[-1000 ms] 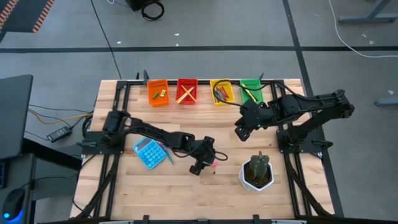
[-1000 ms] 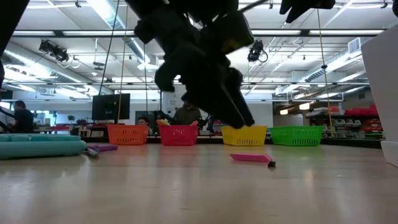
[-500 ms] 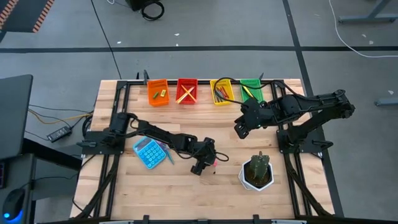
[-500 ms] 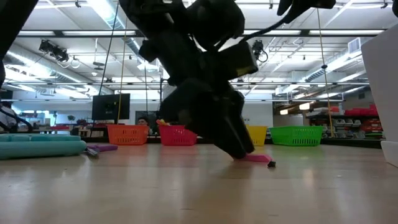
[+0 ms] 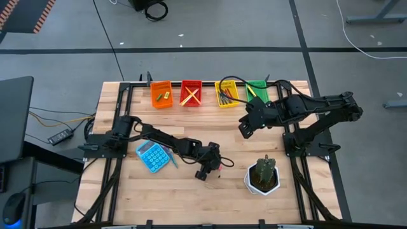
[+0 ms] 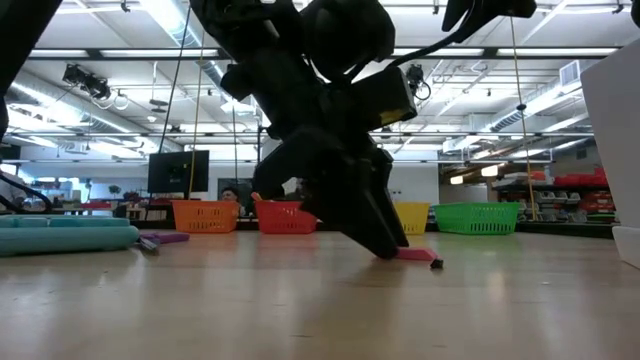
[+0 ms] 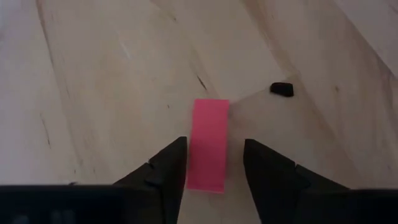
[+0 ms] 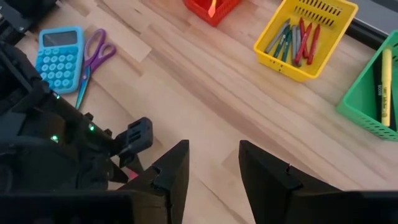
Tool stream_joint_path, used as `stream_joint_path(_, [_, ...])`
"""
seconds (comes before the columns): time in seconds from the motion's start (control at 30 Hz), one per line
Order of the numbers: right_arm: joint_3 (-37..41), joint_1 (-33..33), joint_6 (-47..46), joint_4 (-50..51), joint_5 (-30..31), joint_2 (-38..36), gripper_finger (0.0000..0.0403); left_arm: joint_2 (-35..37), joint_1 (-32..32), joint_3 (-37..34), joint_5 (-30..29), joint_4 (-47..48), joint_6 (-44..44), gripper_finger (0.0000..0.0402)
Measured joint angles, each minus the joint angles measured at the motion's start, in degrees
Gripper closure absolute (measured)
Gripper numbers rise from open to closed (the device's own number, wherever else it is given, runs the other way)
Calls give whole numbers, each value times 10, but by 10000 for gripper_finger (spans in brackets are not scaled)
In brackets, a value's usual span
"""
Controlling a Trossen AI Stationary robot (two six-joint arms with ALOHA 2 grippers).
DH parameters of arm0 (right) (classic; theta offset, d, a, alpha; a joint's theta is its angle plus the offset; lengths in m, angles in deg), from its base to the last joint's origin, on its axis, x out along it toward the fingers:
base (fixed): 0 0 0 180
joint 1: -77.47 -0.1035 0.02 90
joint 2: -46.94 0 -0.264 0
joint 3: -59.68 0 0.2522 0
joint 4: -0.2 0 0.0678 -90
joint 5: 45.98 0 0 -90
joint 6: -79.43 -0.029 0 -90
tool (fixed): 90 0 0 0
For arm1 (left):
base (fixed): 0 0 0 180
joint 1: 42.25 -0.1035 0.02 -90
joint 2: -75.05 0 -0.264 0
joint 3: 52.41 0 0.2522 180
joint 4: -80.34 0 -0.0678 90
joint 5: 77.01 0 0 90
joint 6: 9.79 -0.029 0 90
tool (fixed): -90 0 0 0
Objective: Sort crayons/erasers/pens/pencils in bins
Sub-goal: Put the pink eraser into the orange bin
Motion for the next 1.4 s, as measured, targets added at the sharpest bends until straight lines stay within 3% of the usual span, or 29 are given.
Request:
stream_joint_path(0.43, [0, 3, 12, 0, 0, 0, 258, 0, -1, 0, -9, 1, 15, 321])
stream_joint_path(0.87, [0, 4, 32, 0, 0, 0, 258, 17, -7, 31, -18, 37, 14, 310])
stream_joint_path(1.13, [0, 4, 50, 0, 4, 0, 258, 18, -29, 114, -39, 157, 13, 316])
stream_joint_path(1.4, [0, 4, 57, 0, 40, 0, 258, 18, -79, 150, -39, 253, 24, 308])
